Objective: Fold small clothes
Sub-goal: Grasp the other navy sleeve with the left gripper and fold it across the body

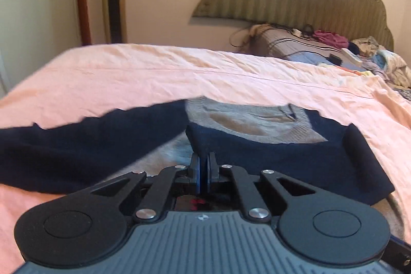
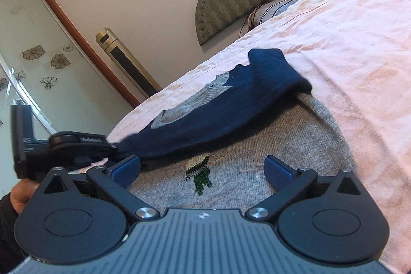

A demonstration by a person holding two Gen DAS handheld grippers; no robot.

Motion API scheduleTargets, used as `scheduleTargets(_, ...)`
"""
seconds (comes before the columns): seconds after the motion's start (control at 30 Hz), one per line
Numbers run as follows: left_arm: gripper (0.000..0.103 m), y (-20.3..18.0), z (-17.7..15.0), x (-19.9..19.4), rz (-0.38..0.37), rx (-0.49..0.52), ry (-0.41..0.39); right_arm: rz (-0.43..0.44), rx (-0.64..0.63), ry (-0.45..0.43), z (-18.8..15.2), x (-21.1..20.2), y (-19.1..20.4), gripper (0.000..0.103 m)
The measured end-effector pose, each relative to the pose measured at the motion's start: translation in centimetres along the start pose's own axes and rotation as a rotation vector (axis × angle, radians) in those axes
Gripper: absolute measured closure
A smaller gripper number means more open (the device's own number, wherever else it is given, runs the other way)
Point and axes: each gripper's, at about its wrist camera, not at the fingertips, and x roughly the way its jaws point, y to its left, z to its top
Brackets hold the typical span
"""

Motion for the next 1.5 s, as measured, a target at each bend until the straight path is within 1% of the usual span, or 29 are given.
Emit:
scheduleTargets(0.07,0.099,1.0,-0.3,0.5,0.02,0.005,0.027,-0.001,-0.002,0.001,0.0,0.0,0.0,0.0)
scheduleTargets(0.17,0.096,1.6,-1.6,1.9,0.003,0.031,0.131,-0.002,-0.004,0.002,0.0,0.1,0.1,0.0)
scheduleTargets(0.2,0.096,1.6,-2.0,2.0,0.016,0.035,0.14,-0.002,-0.004,0.002,0.0,0.1,0.1,0.0)
scheduleTargets(0.3,0.094,1.7,-2.9,0.3,0.084,0.026,0.038,-0.007,-0.006,0.005,0.1,0.1,0.1,0.0)
scheduleTargets(0.33,0.094,1.8,-3.0,-0.7,0.11,0.013,-0.027,-0.022,-0.007,0.012,0.3,0.0,0.3,0.002)
scheduleTargets(0.37,0.094,2.0,-2.9,-1.6,0.113,-0.004,-0.082,-0.038,-0.007,0.016,0.8,-0.1,0.6,0.002)
scheduleTargets(0.43,0.094,2.1,-2.6,-2.6,0.061,-0.026,-0.143,-0.03,0.014,-0.026,3.0,-0.2,1.1,0.001)
scheduleTargets(0.47,0.094,1.9,-2.5,-2.6,0.03,-0.022,-0.142,-0.016,0.015,-0.048,4.3,-0.1,1.4,0.0)
scheduleTargets(0.53,0.094,0.6,-2.2,-1.4,-0.044,0.016,-0.093,-0.04,-0.043,-0.068,7.3,1.8,2.2,0.0)
scheduleTargets(0.6,0.094,-0.4,-2.3,0.6,-0.099,0.02,-0.018,-0.115,-0.137,-0.006,9.5,5.6,2.8,0.0)
scheduleTargets(0.63,0.094,-0.6,-2.6,2.0,-0.118,0.003,0.05,-0.175,-0.182,0.042,10.3,8.0,2.7,0.0)
scheduleTargets(0.67,0.094,-0.6,-2.6,3.0,-0.116,-0.019,0.092,-0.216,-0.214,0.08,10.6,9.9,2.6,0.0)
scheduleTargets(0.7,0.094,-0.3,-3.0,3.3,-0.117,-0.046,0.065,-0.25,-0.246,0.122,10.7,11.6,2.3,0.0)
scheduleTargets(0.77,0.094,0.5,-3.1,3.8,-0.15,-0.071,0.074,-0.339,-0.315,0.213,10.1,14.5,1.4,0.0)
scheduleTargets(0.8,0.094,1.2,-3.1,4.0,-0.178,-0.088,0.079,-0.362,-0.385,0.225,9.4,15.2,1.0,0.0)
scheduleTargets(0.83,0.094,2.0,-3.3,4.1,-0.213,-0.102,0.08,-0.376,-0.485,0.21,8.3,15.4,0.8,0.0)
scheduleTargets(0.87,0.094,2.8,-3.6,4.2,-0.243,-0.115,0.078,-0.376,-0.536,0.194,7.6,15.3,0.6,0.0)
scheduleTargets(0.93,0.094,4.2,-4.0,4.0,-0.28,-0.135,0.066,-0.354,-0.485,0.182,8.0,15.2,0.0,0.0)
scheduleTargets(1.03,0.094,6.1,-4.4,1.9,-0.209,-0.167,0.022,-0.383,-0.524,0.192,7.7,15.7,0.4,0.0)
scheduleTargets(1.13,0.089,10.1,-5.3,-1.1,-0.165,-0.264,-0.049,-0.383,-0.52,0.184,7.8,15.5,0.6,0.0)
scheduleTargets(1.2,0.075,14.4,-6.1,-2.8,-0.084,-0.379,-0.093,-0.379,-0.517,0.181,7.8,15.5,0.6,0.0)
scheduleTargets(1.23,0.057,16.8,-6.5,-3.5,-0.031,-0.45,-0.118,-0.377,-0.515,0.18,7.9,15.4,0.6,0.0)
scheduleTargets(1.27,0.031,19.4,-6.9,-4.2,0.031,-0.535,-0.152,-0.377,-0.515,0.179,7.8,15.4,0.7,0.0)
scheduleTargets(1.3,0.022,21.6,-7.4,-4.8,0.091,-0.61,-0.185,-0.378,-0.517,0.178,7.7,15.2,0.7,0.0)
scheduleTargets(1.33,0.017,24.1,-7.9,-5.4,0.16,-0.702,-0.222,-0.378,-0.518,0.177,7.7,15.2,0.7,0.0)
scheduleTargets(1.37,0.017,26.3,-8.1,-5.8,0.199,-0.782,-0.24,-0.378,-0.518,0.176,7.7,15.2,0.7,0.0)
scheduleTargets(1.4,0.017,28.3,-8.3,-5.9,0.213,-0.854,-0.244,-0.379,-0.518,0.174,7.6,15.2,0.8,0.0)
scheduleTargets(1.43,0.017,30.4,-8.4,-5.8,0.211,-0.931,-0.245,-0.38,-0.518,0.173,7.5,15.1,0.8,0.0)
scheduleTargets(1.5,0.017,33.3,-8.6,-5.0,0.214,-1.042,-0.233,-0.382,-0.519,0.171,7.5,15.1,0.8,0.0)
